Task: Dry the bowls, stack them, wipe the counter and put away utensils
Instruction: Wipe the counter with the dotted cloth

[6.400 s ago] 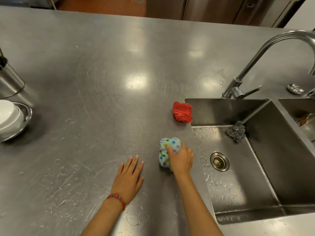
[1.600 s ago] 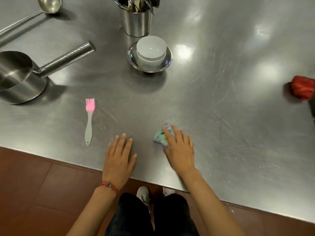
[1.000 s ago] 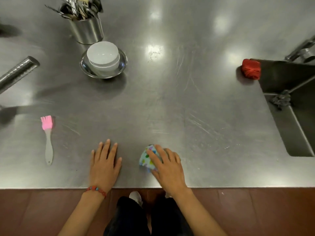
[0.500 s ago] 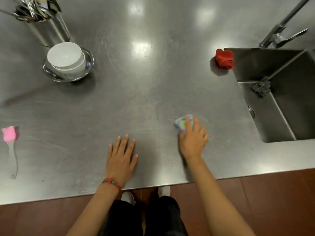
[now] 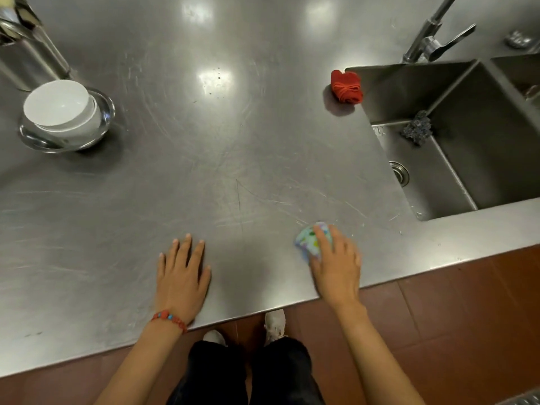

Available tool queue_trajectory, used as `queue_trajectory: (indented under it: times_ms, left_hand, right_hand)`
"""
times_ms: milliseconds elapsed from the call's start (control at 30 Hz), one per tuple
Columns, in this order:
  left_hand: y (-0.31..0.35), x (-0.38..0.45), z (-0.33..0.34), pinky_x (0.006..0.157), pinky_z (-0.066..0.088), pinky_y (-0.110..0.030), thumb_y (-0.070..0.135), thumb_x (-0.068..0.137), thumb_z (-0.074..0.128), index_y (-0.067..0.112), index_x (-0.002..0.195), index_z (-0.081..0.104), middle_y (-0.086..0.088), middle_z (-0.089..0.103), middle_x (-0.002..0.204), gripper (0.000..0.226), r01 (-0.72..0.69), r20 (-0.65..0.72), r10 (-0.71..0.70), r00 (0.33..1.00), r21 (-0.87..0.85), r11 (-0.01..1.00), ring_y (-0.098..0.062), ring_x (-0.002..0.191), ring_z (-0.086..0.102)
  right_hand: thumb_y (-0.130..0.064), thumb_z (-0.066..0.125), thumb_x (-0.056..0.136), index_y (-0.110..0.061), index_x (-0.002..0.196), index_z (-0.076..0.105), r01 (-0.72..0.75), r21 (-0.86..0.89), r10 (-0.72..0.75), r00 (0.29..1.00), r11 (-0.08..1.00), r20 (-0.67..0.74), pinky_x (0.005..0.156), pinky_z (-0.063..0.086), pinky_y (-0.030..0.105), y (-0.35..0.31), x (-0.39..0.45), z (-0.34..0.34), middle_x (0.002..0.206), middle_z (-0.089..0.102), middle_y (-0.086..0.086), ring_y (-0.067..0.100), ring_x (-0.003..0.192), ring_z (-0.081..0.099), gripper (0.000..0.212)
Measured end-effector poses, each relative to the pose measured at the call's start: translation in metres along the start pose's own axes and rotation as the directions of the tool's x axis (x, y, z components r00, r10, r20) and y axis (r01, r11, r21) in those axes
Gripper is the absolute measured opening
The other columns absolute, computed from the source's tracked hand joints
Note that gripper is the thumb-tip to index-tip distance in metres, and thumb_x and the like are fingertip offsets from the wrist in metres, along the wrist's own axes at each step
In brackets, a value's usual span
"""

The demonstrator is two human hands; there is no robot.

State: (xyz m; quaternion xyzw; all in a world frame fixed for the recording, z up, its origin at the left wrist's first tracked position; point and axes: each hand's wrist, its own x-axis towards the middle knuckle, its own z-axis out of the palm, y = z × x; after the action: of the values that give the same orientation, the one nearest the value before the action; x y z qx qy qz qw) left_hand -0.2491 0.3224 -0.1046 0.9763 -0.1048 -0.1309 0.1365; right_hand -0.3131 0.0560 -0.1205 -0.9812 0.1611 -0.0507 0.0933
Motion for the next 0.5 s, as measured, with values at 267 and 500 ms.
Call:
queue_trajectory:
  times_ms: [267,500]
  left_hand:
    - [0.069,0.018,0.007,0.107,0.023,-0.057,0.044,0.081,0.02,0.008,0.13,0.049,-0.019,0.04,0.143,0.067,-0.168,0.033,0.17,0.985,-0.04,0.985,-0.041,0.133,0.032]
    - [0.104,0.048,0.017,0.108,0.023,-0.056,0.046,0.08,0.019,0.009,0.131,0.048,-0.019,0.038,0.144,0.07,-0.215,0.062,0.216,0.974,-0.023,0.976,-0.041,0.134,0.031]
  right_hand:
    - [-0.038,0.062,0.071,-0.024,0.127,0.048,0.066,-0.049,-0.07,0.994,0.997,-0.078,0.081,0.049,0.041,0.02,-0.018,0.003,0.127,0.058,0.009,0.03,0.102,0.053,0.06]
    - [-0.035,0.06,0.083,-0.021,0.131,0.048,-0.023,-0.034,0.02,0.998,0.999,-0.067,0.086,0.045,0.042,0.11,0.025,-0.012,0.132,0.053,0.012,0.035,0.103,0.056,0.052]
